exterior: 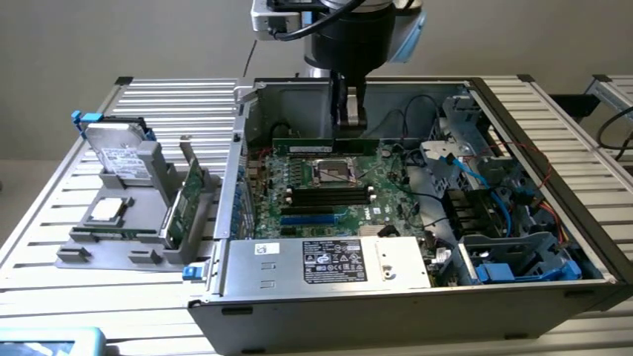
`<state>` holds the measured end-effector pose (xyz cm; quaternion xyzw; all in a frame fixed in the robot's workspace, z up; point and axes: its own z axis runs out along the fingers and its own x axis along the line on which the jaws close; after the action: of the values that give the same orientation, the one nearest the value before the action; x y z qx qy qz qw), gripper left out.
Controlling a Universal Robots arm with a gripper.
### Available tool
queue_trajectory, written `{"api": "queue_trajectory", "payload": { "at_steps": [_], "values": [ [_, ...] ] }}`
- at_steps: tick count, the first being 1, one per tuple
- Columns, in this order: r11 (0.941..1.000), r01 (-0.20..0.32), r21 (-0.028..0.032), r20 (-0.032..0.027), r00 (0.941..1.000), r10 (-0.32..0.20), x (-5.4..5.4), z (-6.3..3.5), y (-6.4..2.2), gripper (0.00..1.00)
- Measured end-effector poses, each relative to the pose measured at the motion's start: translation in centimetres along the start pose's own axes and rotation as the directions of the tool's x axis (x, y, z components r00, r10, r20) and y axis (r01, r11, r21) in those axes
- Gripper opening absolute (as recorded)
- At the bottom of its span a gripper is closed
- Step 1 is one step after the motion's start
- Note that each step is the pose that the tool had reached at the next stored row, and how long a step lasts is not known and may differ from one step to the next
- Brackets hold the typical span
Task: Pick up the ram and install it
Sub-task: 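Pick up the ram and move it above insertion slot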
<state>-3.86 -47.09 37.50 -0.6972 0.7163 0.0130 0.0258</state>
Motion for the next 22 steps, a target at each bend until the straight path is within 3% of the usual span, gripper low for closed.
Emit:
{"api": "queue_trajectory", "payload": {
  "at_steps": [5,13,16,22],
  "values": [
    [1.0,0.0,0.0001,-0.0067,1.0,0.0,-1.9,0.71,-0.43,0.14],
    [1.0,0.002,0.0003,-0.012,0.9999,-0.002,-3.2,2.13,-1.62,0.14],
    [1.0,0.002,0.0004,-0.0212,0.9998,-0.002,-4.0,2.52,-1.66,0.14],
    [1.0,0.004,0.0011,-0.046,0.9989,-0.004,-4.7,3.23,-1.63,0.14]
  ]
}}
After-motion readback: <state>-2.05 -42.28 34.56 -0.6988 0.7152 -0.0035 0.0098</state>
